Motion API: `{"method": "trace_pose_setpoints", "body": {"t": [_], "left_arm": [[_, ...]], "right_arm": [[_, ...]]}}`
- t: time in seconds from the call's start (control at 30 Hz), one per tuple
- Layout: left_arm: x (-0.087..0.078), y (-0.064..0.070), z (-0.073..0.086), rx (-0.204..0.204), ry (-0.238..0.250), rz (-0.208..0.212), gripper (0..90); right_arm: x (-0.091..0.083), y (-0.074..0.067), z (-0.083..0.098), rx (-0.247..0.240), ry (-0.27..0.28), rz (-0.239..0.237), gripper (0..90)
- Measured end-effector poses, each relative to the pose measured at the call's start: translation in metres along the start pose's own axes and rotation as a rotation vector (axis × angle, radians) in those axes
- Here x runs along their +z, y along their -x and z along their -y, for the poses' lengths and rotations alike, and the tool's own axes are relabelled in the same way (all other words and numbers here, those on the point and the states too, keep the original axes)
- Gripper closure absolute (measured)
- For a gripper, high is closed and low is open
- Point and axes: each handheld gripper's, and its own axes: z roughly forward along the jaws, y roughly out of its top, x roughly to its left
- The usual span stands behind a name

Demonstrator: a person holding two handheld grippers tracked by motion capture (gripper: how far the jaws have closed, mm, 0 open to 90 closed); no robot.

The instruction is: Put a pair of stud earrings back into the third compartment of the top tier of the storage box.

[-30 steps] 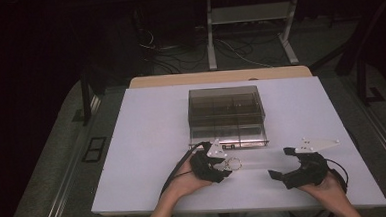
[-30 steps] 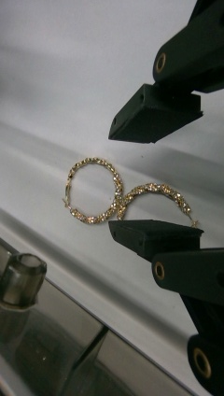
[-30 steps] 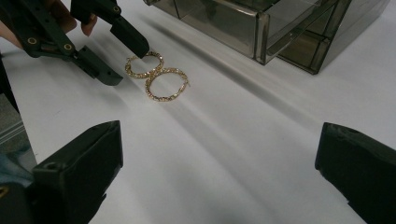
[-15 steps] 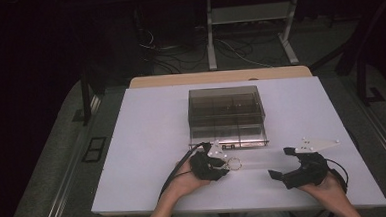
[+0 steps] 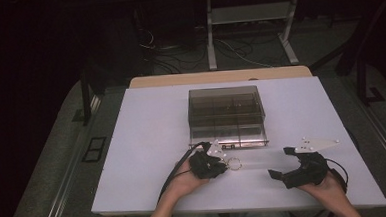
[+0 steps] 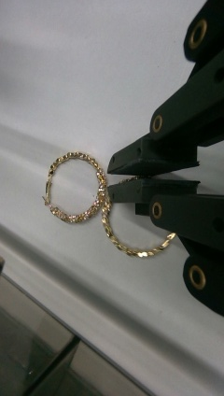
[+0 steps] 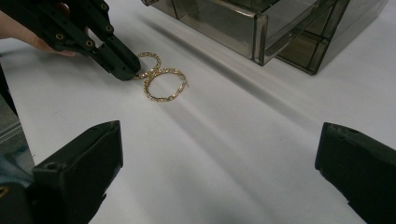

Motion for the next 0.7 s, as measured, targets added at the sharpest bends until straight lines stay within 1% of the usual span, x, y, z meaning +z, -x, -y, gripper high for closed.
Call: {"method": "trace_pose_setpoints", "body": {"t": [0.2,0.27,0.33,0.4,0.47,0.5,0.57,0.63,0.7], "left_arm": [[0.000,-0.001,0.000,-0.010,-0.007,0.003,85.1],[-0.001,0.000,0.001,-0.009,-0.003,0.001,85.2],[0.000,0.000,0.002,-0.025,0.014,-0.001,85.3],[-0.001,0.000,0.002,-0.032,0.018,0.003,85.3],[-0.002,-0.002,0.003,-0.012,0.008,0.006,85.3],[-0.003,-0.001,0.003,-0.028,0.011,0.005,85.3],[-0.006,-0.001,0.005,-0.027,0.006,0.003,85.3],[-0.011,-0.003,0.007,-0.031,0.017,0.007,85.3],[-0.016,-0.005,0.009,-0.048,0.041,0.023,85.3]], "right_arm": [[0.000,0.000,0.000,-0.001,-0.001,0.000,0.3],[0.001,0.000,0.000,-0.004,-0.003,0.000,0.3],[0.001,0.000,0.000,-0.005,-0.003,0.000,0.3],[0.001,0.000,0.000,-0.003,-0.003,0.001,0.3],[0.000,0.000,0.000,-0.001,-0.004,0.003,0.3],[0.000,0.000,0.000,-0.002,-0.002,0.003,0.3],[0.000,0.000,0.000,-0.002,-0.002,0.003,0.3],[0.000,0.000,0.000,-0.001,-0.003,0.003,0.3],[0.000,0.000,0.000,-0.002,-0.004,0.004,0.3]]}}
